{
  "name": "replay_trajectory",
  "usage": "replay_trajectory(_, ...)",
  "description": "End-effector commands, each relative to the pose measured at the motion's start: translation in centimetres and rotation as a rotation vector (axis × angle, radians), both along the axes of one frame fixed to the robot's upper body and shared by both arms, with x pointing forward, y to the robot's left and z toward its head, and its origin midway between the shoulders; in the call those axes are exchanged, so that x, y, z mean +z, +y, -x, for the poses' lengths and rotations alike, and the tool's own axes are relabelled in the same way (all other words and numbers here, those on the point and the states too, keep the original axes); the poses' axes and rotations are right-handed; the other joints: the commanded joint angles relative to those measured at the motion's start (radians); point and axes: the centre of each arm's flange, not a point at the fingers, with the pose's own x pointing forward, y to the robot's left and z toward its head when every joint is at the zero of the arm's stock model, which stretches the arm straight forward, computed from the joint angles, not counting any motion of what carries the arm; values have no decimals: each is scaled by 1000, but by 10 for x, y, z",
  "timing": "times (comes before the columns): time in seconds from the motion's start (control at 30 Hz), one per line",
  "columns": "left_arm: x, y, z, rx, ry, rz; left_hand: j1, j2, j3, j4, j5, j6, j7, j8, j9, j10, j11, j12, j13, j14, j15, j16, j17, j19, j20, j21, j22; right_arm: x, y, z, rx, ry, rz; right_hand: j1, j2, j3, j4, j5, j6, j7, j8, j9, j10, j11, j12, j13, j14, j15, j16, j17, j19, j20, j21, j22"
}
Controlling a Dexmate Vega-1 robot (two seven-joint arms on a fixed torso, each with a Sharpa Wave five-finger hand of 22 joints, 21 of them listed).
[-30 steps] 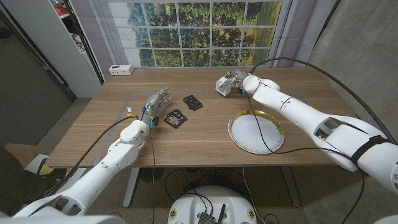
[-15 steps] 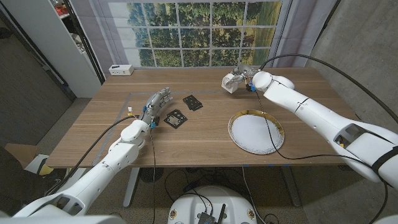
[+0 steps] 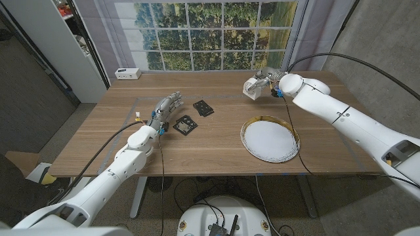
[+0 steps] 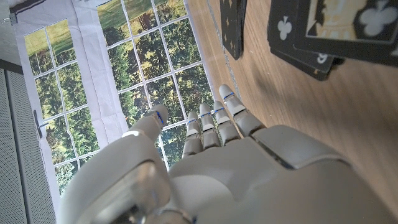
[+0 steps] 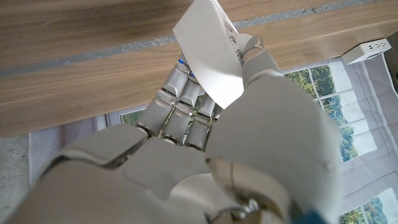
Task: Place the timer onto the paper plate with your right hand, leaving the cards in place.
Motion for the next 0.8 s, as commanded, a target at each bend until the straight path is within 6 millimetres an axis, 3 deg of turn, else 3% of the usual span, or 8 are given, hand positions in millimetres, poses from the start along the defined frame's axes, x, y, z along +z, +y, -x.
replay_trajectory(0.03, 4, -4, 2, -14, -8, -15, -7, -2, 0, -2, 1, 6, 0, 8, 5, 10, 2, 7, 5, 10, 1, 5, 3, 14, 1, -2, 4, -18, -22, 45, -64, 24, -15, 74, 86, 18, 21, 6, 48, -37, 1, 4, 28, -27, -1, 0, 50, -170, -5, 144, -10, -78, 9, 6)
replay_trajectory(0.33, 6, -6, 2, -19, -9, -22, -8, -1, 1, -2, 1, 9, 1, 8, 5, 11, 2, 8, 6, 11, 0, 4, 3, 16, 1, -3, 4, -34, -32, 66, -101, 59, -51, 74, 85, 18, 21, 7, 49, -39, -3, 3, 26, -24, -3, 4, 51, -170, -14, 149, -22, -80, 20, 8)
replay_trajectory(0.57, 8, -8, -2, -28, -7, -33, -9, -1, 2, -3, 1, 11, 1, 8, 5, 11, 1, 7, 8, 12, 0, 4, 3, 17, 1, -5, 4, -44, -42, 82, -128, 79, -58, 79, 82, 17, 17, 7, 76, -77, 0, 2, 21, -33, -7, 12, 42, -171, -30, 156, -52, -83, 31, 10)
replay_trajectory(0.8, 11, -14, -5, -36, -1, -41, -9, -1, 2, -3, 1, 11, 1, 7, 5, 12, 1, 7, 9, 13, -1, 4, 3, 19, 1, -6, 4, -56, -52, 93, -136, 109, -53, 92, 84, 19, 12, 8, 90, -90, -2, 2, 13, -38, -11, 23, 30, -171, -44, 165, -85, -85, 42, 12)
